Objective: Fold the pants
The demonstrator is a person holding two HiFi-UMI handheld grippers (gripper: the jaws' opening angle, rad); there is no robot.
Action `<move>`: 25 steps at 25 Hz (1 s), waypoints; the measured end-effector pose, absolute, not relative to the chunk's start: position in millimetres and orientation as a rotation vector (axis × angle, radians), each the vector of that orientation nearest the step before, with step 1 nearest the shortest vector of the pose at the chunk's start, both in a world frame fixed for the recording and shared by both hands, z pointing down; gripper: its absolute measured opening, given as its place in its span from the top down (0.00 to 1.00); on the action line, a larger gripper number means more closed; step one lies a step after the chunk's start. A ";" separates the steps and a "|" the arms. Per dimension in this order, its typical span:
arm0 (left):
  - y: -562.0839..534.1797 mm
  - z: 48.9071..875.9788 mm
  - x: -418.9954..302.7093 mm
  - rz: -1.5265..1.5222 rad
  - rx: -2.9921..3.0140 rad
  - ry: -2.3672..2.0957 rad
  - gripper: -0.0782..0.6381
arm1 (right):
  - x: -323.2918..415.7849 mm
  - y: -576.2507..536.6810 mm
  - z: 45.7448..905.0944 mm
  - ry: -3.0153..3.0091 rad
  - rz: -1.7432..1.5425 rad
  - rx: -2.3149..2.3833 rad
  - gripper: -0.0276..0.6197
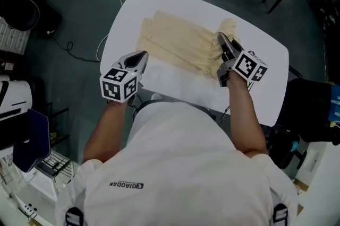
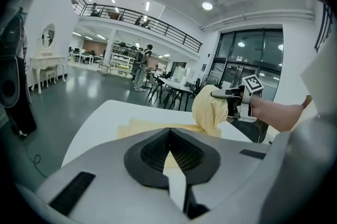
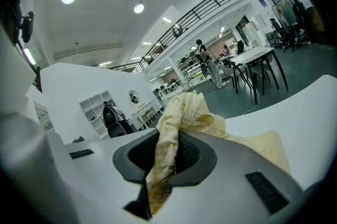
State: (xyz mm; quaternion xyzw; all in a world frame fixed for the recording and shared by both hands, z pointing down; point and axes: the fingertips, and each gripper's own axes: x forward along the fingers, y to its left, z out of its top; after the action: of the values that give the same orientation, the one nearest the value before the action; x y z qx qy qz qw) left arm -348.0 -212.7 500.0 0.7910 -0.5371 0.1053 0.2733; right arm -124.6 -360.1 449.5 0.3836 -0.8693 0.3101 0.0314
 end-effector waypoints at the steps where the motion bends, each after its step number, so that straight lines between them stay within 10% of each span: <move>1: -212.4 501.1 -353.7 0.282 2.127 -1.446 0.85 | -132.1 -360.8 448.6 -2.680 0.951 1.179 0.85; 25: -169.0 536.6 -434.1 0.235 1.964 -1.549 0.85 | -353.6 -361.3 590.3 -2.330 0.822 0.878 0.84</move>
State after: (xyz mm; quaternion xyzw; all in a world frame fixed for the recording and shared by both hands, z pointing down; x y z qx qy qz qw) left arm -434.1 -169.0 536.6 0.7433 -0.5863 0.0891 0.3095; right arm -353.6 -361.3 590.3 0.3236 -0.8589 0.3028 0.2568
